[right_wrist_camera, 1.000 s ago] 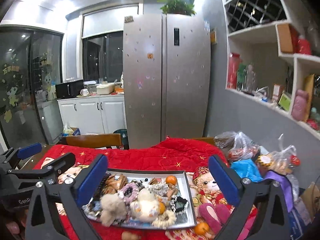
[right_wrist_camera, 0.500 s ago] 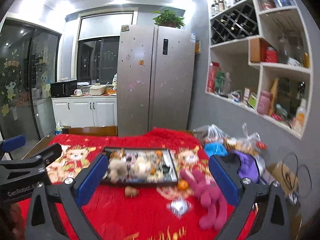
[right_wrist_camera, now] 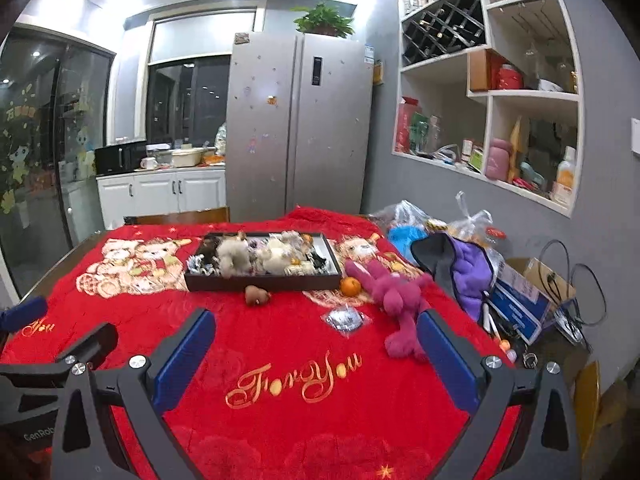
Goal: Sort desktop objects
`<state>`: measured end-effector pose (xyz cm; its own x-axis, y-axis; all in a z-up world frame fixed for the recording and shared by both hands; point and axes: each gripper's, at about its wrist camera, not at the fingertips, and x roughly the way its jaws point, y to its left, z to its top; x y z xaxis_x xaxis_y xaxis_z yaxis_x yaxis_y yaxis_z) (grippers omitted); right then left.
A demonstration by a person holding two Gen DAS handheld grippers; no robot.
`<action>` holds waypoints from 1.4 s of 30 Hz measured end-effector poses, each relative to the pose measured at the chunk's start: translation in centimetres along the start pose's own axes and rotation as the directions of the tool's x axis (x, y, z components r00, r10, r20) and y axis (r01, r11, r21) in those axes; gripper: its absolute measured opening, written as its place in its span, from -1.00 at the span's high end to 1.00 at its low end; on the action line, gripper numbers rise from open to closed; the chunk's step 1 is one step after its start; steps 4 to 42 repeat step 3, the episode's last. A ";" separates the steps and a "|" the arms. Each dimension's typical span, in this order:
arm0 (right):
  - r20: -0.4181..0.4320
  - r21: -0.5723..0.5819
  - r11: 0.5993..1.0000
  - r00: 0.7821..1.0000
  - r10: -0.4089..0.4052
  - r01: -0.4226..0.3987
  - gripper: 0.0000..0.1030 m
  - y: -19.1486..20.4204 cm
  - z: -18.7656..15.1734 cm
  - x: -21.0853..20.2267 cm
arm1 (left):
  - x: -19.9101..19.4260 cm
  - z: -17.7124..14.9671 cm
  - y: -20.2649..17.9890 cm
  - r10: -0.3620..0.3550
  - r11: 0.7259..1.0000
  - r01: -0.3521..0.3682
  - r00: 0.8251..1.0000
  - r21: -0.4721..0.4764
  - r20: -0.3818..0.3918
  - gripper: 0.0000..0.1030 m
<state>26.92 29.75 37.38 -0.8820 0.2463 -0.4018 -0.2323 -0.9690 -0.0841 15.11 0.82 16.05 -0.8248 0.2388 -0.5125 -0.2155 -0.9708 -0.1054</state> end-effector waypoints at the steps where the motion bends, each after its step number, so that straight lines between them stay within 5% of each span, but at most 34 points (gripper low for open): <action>1: -0.001 -0.005 1.000 1.000 -0.002 0.002 -1.00 0.1 -0.4 -0.3 | 0.0 -0.2 0.2 -0.020 1.000 0.020 1.000 -0.012 -0.001 -1.00; 42: -0.009 -0.011 1.000 1.000 0.007 -0.007 -1.00 0.1 -1.1 -0.5 | -0.2 -0.8 0.5 -0.022 0.999 0.022 1.000 -0.027 -0.002 -1.00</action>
